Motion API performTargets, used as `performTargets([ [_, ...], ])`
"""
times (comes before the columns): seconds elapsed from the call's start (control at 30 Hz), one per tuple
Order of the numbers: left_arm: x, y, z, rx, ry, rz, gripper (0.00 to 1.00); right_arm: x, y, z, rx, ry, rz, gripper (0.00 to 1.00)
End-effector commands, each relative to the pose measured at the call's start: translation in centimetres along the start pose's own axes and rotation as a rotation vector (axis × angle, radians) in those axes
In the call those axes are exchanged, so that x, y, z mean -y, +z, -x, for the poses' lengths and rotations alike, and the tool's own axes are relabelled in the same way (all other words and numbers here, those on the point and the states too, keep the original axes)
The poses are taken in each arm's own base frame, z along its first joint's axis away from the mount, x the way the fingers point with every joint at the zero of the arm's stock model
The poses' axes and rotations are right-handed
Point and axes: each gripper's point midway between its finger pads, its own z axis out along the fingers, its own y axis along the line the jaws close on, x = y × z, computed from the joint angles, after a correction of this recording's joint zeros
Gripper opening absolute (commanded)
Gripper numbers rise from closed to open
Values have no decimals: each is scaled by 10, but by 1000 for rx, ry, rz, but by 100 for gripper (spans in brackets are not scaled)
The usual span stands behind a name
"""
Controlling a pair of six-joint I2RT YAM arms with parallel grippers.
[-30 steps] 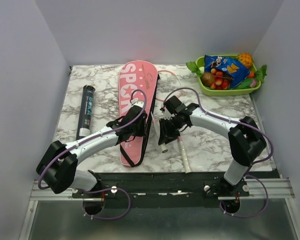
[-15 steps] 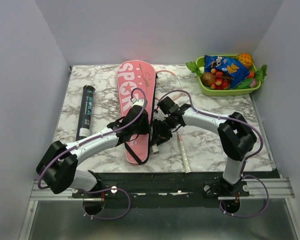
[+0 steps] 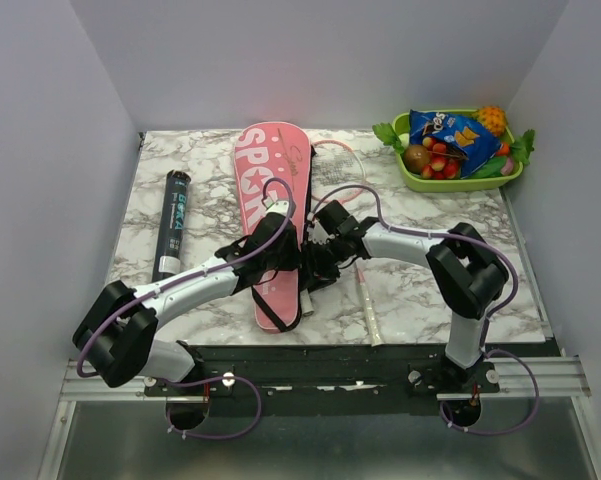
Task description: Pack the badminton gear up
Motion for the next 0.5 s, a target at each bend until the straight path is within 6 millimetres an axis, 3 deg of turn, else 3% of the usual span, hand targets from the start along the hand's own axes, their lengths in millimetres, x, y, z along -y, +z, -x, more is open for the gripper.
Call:
performTargets([
  [0.0, 13, -1, -6, -25, -7, -59, 0, -8, 0, 46, 172, -103, 36, 48],
  [0.13, 12, -1, -7, -27, 1, -55, 0, -3, -2, 44, 165, -114, 7, 57],
  [0.37, 9, -15, 10, 12, 34, -10, 0, 24, -9, 32, 173, -82, -81, 57],
  [0.4, 9, -18, 15, 21, 38, -3, 3, 25, -12, 31, 175, -84, -80, 57],
  [0.43, 8, -20, 18, 27, 46, 8, 15, 27, -11, 28, 170, -86, -84, 56],
  [0.47, 5, -24, 16, 16, 51, 24, 20, 32, -11, 23, 162, -78, -88, 56],
])
